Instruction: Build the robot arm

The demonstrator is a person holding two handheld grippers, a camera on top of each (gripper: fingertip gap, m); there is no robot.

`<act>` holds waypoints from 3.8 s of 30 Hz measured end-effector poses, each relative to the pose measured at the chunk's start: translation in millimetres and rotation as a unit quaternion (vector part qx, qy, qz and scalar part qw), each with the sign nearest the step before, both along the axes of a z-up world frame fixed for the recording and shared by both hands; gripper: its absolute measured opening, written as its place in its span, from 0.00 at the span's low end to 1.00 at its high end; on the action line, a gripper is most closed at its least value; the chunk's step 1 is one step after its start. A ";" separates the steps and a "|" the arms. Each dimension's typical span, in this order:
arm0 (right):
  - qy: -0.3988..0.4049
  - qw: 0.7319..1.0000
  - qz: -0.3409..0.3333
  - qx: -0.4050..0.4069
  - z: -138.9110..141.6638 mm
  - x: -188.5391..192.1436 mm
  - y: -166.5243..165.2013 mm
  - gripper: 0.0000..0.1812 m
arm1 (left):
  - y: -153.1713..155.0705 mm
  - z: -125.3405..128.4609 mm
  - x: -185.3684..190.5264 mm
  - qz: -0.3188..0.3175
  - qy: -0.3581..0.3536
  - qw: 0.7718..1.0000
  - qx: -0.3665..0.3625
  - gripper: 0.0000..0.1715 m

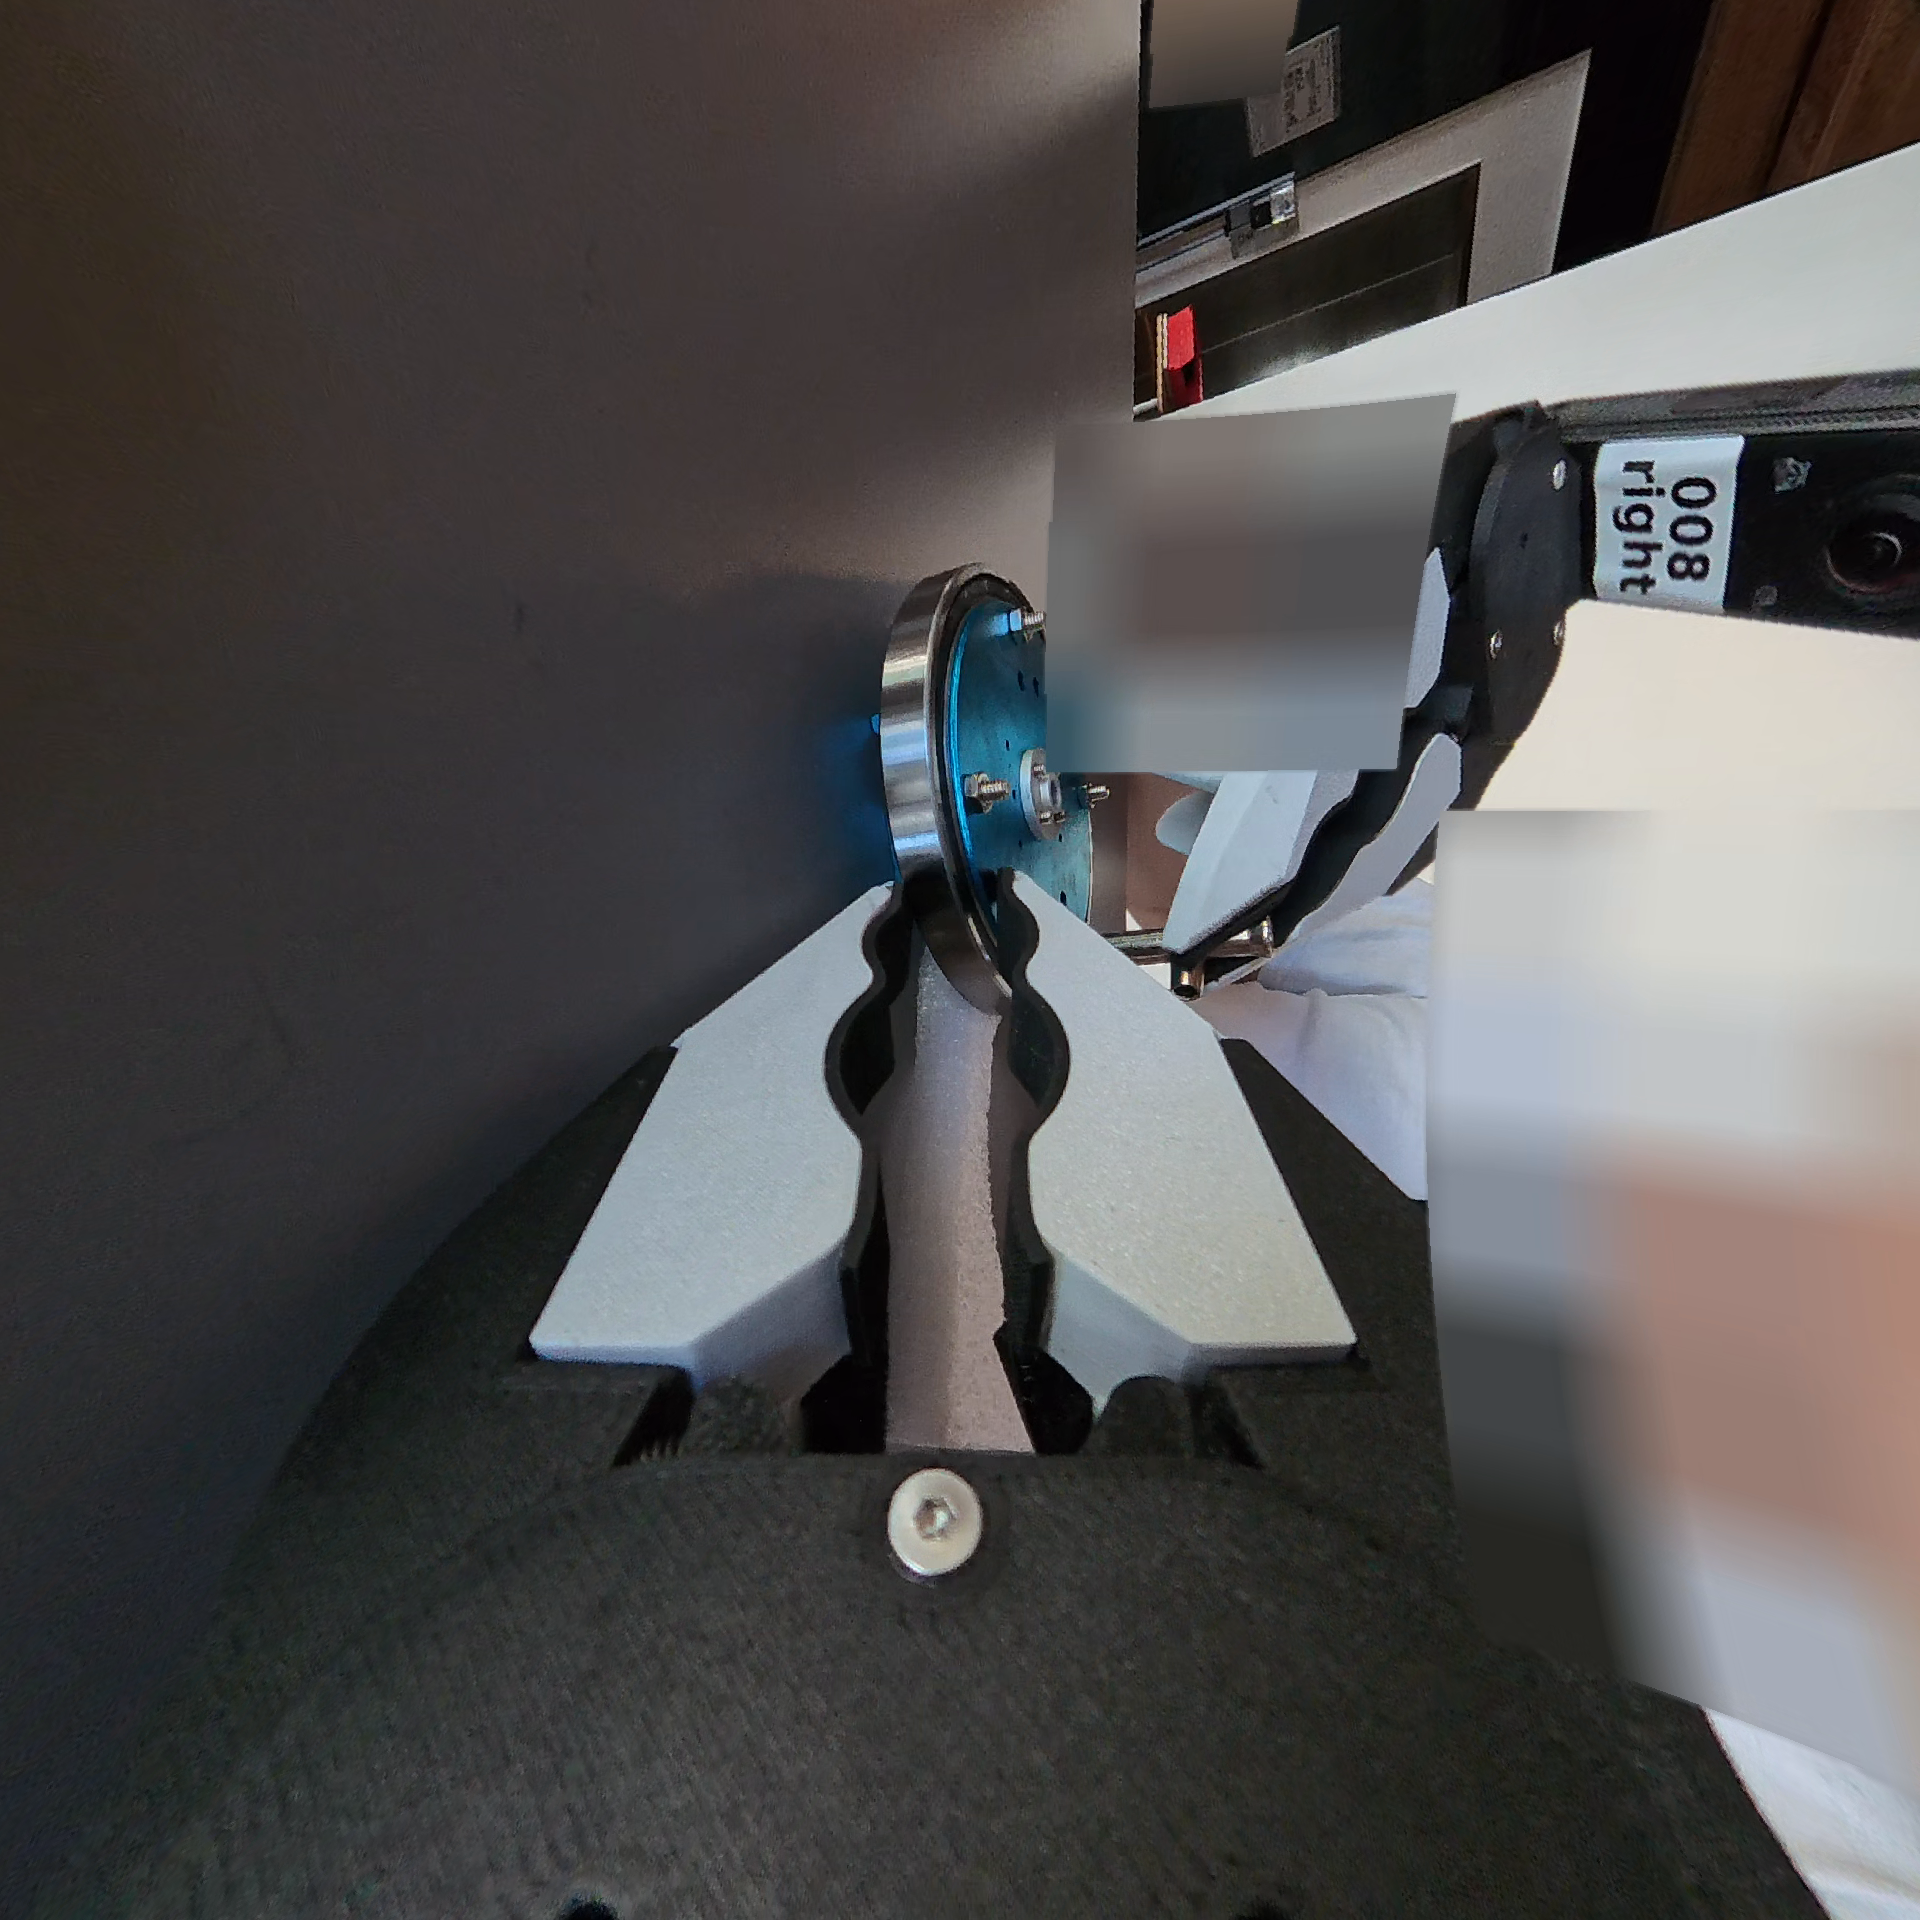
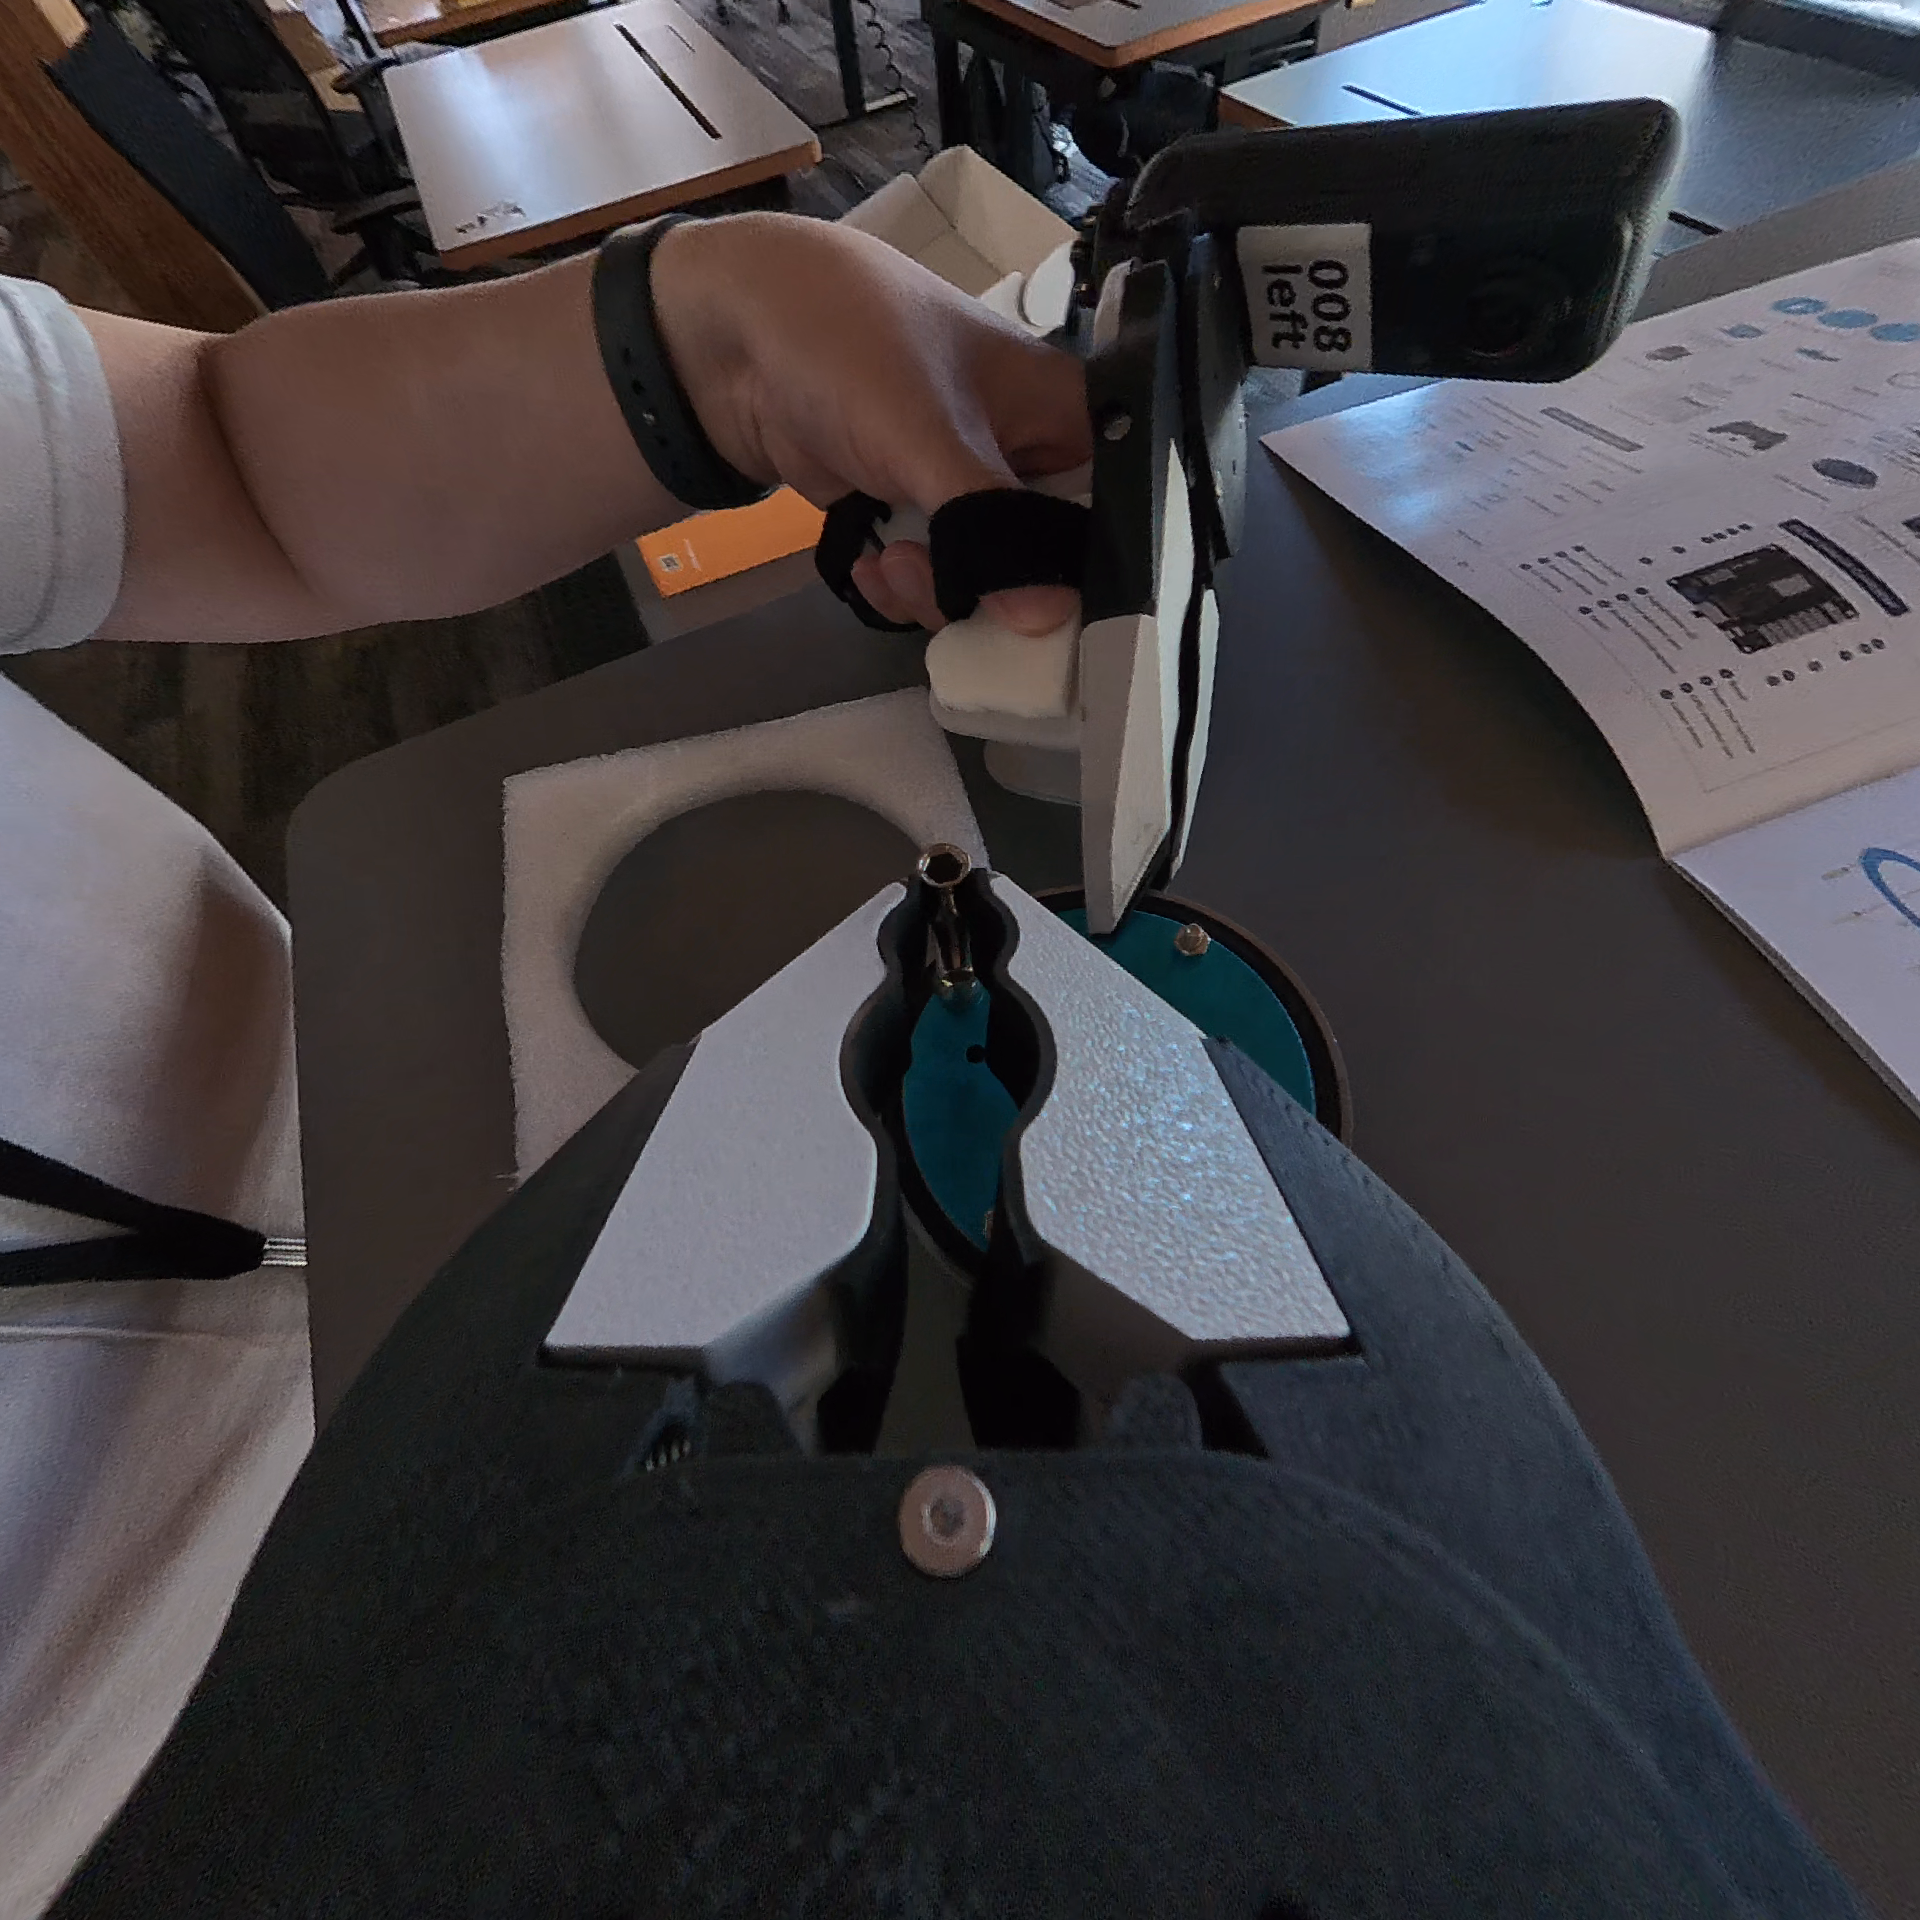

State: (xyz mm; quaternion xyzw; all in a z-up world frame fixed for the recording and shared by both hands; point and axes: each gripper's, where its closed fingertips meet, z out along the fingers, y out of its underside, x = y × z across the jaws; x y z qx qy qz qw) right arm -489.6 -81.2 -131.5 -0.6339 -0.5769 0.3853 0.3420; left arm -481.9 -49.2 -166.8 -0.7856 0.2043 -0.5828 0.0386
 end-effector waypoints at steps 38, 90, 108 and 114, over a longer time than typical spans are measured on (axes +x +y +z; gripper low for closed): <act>-0.041 0.979 -0.193 0.042 -3.4 1.9 5.5 0.05 | 1.0 0.6 -0.3 0.024 -0.011 0.999 0.030 0.08; -0.039 0.983 -0.151 0.094 -2.2 3.9 0.0 0.04 | -41.2 40.8 4.4 -0.093 -0.016 0.879 0.468 0.02; -0.053 0.992 -0.105 0.035 -11.2 -4.2 4.1 0.04 | -34.7 57.5 17.9 -0.078 0.034 0.851 0.519 0.02; -0.035 0.995 -0.095 0.015 -13.9 -5.5 3.4 0.04 | -35.0 56.6 17.3 -0.071 0.026 0.859 0.507 0.01</act>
